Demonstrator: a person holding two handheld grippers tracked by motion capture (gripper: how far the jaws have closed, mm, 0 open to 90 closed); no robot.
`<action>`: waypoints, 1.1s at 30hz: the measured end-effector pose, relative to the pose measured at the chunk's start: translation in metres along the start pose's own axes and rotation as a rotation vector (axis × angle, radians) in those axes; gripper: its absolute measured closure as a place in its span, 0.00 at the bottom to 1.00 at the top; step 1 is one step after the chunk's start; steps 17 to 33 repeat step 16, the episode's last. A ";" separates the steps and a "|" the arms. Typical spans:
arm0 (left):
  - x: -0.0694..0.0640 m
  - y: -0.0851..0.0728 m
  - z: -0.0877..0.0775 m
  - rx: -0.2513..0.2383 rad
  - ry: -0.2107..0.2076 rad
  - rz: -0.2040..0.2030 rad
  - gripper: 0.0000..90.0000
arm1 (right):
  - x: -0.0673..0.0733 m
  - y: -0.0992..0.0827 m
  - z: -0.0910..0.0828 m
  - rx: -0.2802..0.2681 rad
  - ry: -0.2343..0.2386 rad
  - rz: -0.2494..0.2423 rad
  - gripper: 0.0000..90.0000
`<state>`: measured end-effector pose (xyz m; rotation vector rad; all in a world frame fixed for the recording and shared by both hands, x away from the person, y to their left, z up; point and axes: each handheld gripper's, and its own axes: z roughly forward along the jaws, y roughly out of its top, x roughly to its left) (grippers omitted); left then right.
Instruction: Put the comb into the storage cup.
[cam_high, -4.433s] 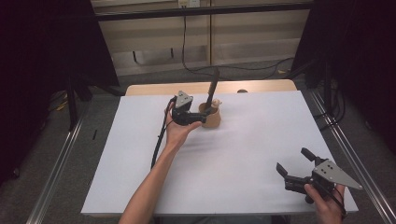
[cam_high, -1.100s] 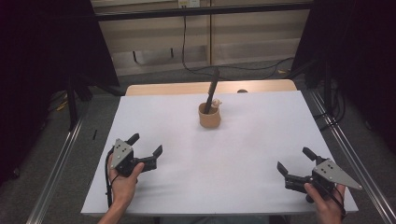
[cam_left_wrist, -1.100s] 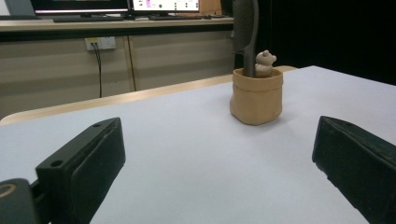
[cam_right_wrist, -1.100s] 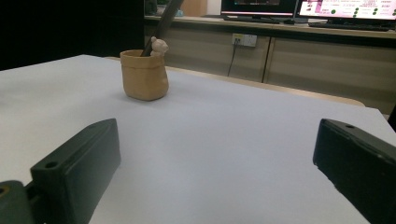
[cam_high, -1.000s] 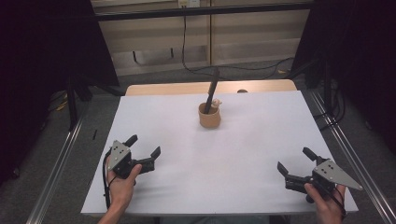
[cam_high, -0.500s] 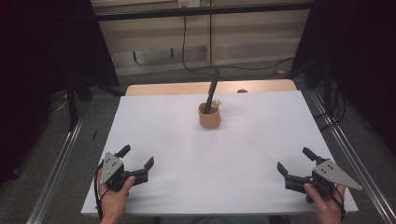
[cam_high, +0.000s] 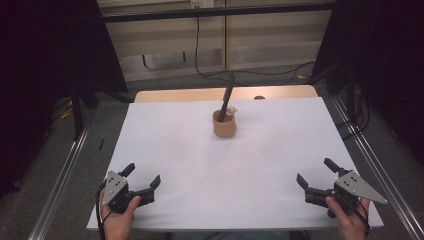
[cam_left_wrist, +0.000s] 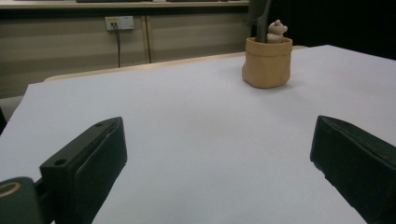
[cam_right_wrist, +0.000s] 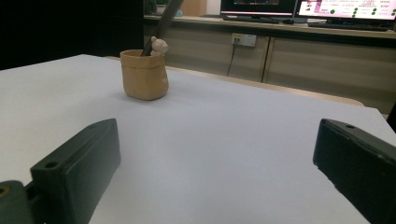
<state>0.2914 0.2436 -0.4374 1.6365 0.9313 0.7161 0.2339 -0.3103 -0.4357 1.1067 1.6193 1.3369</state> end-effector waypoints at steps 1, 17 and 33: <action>0.000 -0.001 0.001 0.001 0.001 0.000 0.04 | 0.000 0.000 0.000 -0.001 0.000 0.001 0.00; -0.002 0.000 0.012 0.026 -0.009 0.005 0.05 | 0.000 -0.001 0.002 0.006 -0.001 -0.003 0.00; -0.002 0.000 0.012 0.026 -0.009 0.005 0.05 | 0.000 -0.001 0.002 0.006 -0.001 -0.003 0.00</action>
